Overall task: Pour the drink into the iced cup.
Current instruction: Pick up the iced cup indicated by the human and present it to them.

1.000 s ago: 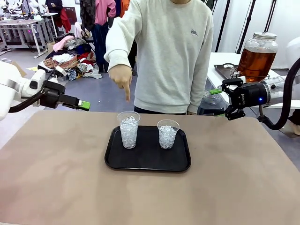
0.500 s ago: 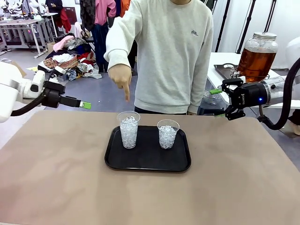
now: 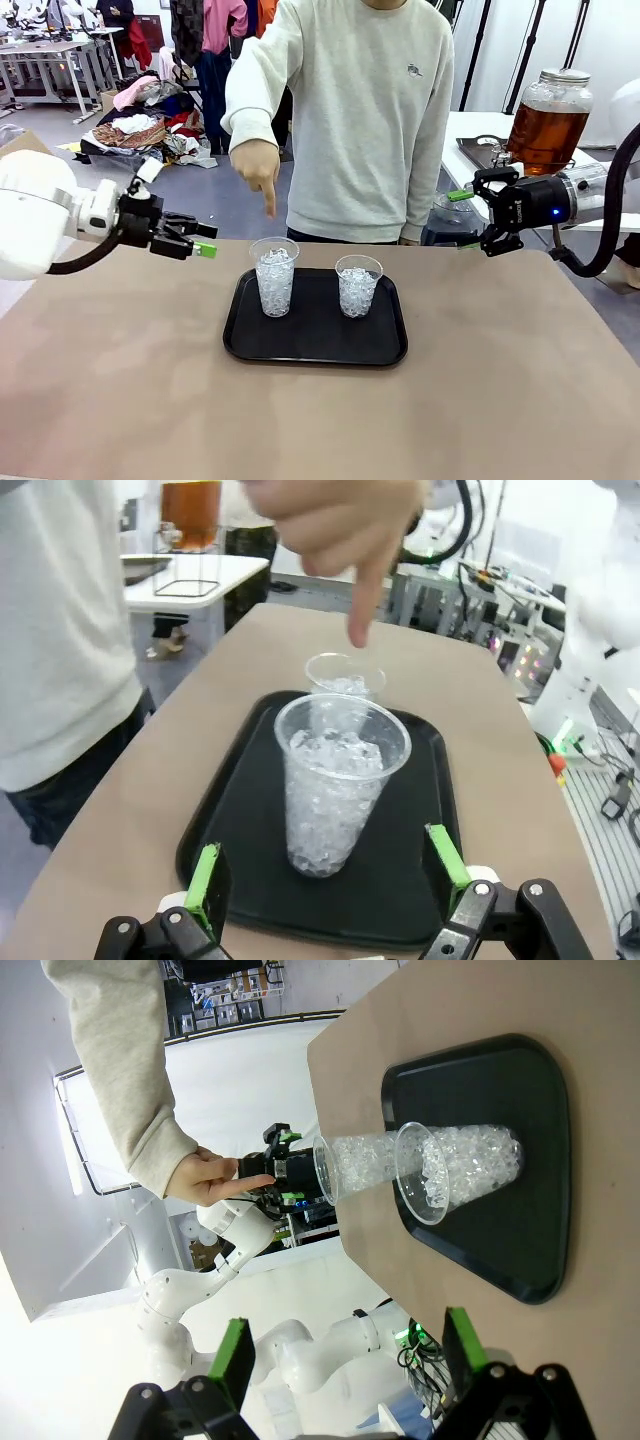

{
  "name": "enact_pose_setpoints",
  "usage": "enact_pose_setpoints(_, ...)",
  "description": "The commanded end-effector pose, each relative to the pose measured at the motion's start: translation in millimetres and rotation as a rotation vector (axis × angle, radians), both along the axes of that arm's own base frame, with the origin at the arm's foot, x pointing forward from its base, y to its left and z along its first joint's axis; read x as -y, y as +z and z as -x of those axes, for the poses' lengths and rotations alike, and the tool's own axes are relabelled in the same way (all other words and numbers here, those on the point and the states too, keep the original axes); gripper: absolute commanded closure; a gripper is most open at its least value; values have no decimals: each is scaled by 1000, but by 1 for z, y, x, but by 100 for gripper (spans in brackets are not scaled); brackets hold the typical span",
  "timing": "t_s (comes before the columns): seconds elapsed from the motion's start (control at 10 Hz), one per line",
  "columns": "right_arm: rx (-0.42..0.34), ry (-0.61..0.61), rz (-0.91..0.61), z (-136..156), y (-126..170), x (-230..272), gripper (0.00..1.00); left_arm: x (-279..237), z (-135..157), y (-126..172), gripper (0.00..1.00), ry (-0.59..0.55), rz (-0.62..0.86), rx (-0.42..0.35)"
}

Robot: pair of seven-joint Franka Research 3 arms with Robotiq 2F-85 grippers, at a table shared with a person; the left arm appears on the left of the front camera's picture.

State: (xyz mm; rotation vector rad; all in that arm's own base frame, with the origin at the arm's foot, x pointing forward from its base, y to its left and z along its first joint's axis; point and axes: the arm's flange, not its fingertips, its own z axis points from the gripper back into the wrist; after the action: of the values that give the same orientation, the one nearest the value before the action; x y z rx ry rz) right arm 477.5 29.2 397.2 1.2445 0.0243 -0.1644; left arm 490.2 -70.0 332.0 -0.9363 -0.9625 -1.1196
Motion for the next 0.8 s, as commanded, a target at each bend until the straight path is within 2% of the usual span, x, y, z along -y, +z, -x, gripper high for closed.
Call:
enact_pose_setpoints(0.0,2,1,-1,0,1,-1,0,7,3,-14,0,-87,-2,43)
enact_pose_setpoints(0.3,2,1,-1,0,1,-1,0,16,6,-24,0,-134,-20,60)
enact_pose_setpoints(0.4,2,1,-1,0,1,-1,0,17,5,-20,0,-90,-12,34)
enact_pose_setpoints(0.7,2,1,-1,0,1,-1,0,17,5,-20,0,-90,-12,34)
